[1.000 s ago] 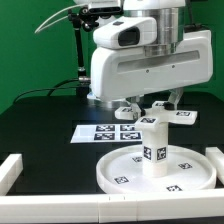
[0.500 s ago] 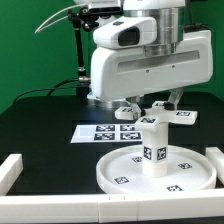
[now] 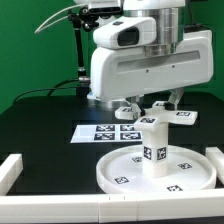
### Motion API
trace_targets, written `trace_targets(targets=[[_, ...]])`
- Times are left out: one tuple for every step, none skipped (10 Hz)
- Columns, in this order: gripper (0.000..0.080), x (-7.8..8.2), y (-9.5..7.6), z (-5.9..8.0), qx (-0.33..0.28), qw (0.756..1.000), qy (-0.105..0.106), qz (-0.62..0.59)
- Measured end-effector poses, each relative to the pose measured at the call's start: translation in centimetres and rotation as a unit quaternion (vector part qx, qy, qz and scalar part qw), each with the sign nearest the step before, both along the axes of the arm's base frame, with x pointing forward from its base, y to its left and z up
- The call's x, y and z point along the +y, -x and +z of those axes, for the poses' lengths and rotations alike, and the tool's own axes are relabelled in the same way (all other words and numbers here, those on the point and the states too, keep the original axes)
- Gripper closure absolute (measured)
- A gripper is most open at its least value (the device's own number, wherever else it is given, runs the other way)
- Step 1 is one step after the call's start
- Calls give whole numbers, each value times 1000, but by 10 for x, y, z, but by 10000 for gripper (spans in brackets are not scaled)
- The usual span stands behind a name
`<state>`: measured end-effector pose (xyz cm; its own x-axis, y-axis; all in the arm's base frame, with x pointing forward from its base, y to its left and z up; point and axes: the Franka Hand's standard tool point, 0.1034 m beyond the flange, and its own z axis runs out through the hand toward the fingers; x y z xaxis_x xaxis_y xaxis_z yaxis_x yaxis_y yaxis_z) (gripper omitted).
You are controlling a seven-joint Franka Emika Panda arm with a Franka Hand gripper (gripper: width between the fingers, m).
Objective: Assemble round table
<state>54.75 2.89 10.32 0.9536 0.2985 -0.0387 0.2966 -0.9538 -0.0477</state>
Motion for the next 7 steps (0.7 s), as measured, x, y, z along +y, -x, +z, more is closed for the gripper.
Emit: trace_targets(targets=[[356, -1, 0, 0, 2, 998, -5, -63], [356, 0, 0, 0, 3, 995, -8, -104], [356, 1, -1, 0, 5, 987, -11, -159], [356, 2, -2, 0, 3, 978, -10, -210], [356, 2, -3, -1, -1, 967, -9, -254], [356, 2, -4, -1, -1, 952, -9, -305], [356, 2, -4, -1, 1, 939, -10, -345]])
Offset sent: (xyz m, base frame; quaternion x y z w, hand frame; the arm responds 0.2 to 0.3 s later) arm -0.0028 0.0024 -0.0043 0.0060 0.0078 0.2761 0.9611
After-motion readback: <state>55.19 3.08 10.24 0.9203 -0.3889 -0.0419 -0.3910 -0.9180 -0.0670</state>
